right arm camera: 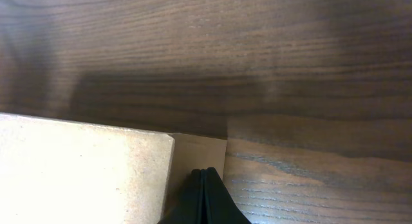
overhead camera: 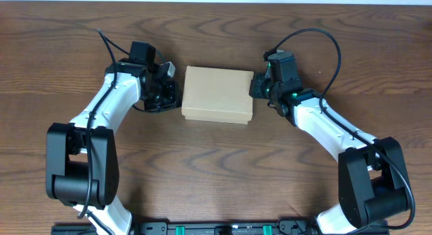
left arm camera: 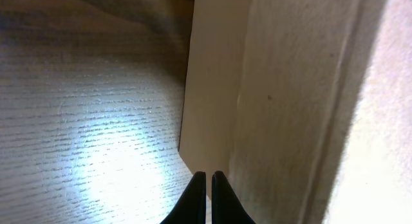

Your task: Pack container

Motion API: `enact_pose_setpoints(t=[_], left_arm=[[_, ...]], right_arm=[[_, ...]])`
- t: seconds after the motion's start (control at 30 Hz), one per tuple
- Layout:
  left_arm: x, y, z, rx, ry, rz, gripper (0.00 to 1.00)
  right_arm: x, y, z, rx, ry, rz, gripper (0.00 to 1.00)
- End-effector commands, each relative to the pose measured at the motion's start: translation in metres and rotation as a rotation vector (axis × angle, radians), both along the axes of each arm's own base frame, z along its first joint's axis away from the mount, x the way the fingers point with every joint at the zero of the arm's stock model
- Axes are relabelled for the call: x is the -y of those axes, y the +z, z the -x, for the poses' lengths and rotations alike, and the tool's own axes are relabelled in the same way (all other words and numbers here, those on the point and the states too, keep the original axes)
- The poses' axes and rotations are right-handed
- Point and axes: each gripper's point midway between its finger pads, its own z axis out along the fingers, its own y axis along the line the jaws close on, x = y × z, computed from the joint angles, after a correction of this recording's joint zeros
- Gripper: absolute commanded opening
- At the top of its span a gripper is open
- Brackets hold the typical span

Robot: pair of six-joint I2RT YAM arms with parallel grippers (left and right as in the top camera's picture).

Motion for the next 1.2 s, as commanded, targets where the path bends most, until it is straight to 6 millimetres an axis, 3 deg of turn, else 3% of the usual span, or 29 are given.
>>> enact_pose_setpoints(t=[0.0, 0.27, 0.4, 0.53, 0.63, 0.8, 1.03, 1.07, 1.1, 1.13, 1.17], left_arm=[[-0.001, -0.004, 0.003, -0.015, -0.001, -0.010, 0.06], [-0.003, 0.015, 0.004, 0.025, 0.003, -0.008, 0.06], [-0.016, 0.044, 0.009, 0.095, 0.021, -0.075, 0.06], [-0.030, 0.099, 0.026, 0.227, 0.036, -0.129, 0.06], [-0.033, 0.141, 0.051, 0.327, 0.024, -0.117, 0.06], [-0.038, 0.198, 0.112, 0.477, -0.006, -0.102, 0.06], [-0.050, 0.231, 0.182, 0.615, -0.023, -0.096, 0.06], [-0.051, 0.234, 0.189, 0.634, -0.020, -0.094, 0.10], [-0.052, 0.236, 0.194, 0.648, -0.019, -0.092, 0.23], [-0.053, 0.238, 0.199, 0.662, -0.018, -0.090, 0.39], [-0.053, 0.240, 0.204, 0.673, -0.013, -0.086, 0.63]], right_arm=[[-0.002, -0.006, 0.001, -0.006, 0.030, 0.013, 0.01], [0.006, 0.002, -0.001, 0.002, 0.068, -0.015, 0.01], [0.011, 0.036, 0.003, 0.051, 0.073, -0.047, 0.01], [0.015, 0.086, 0.020, 0.136, 0.105, -0.036, 0.01], [0.017, 0.119, 0.048, 0.162, 0.119, -0.042, 0.01], [0.017, 0.170, 0.125, 0.186, 0.182, -0.059, 0.01], [0.028, 0.210, 0.223, 0.251, 0.244, -0.125, 0.03], [0.031, 0.213, 0.232, 0.265, 0.251, -0.130, 0.11], [0.034, 0.217, 0.242, 0.281, 0.254, -0.136, 0.27], [0.037, 0.219, 0.248, 0.293, 0.254, -0.140, 0.50], [0.041, 0.221, 0.255, 0.307, 0.254, -0.144, 0.99]])
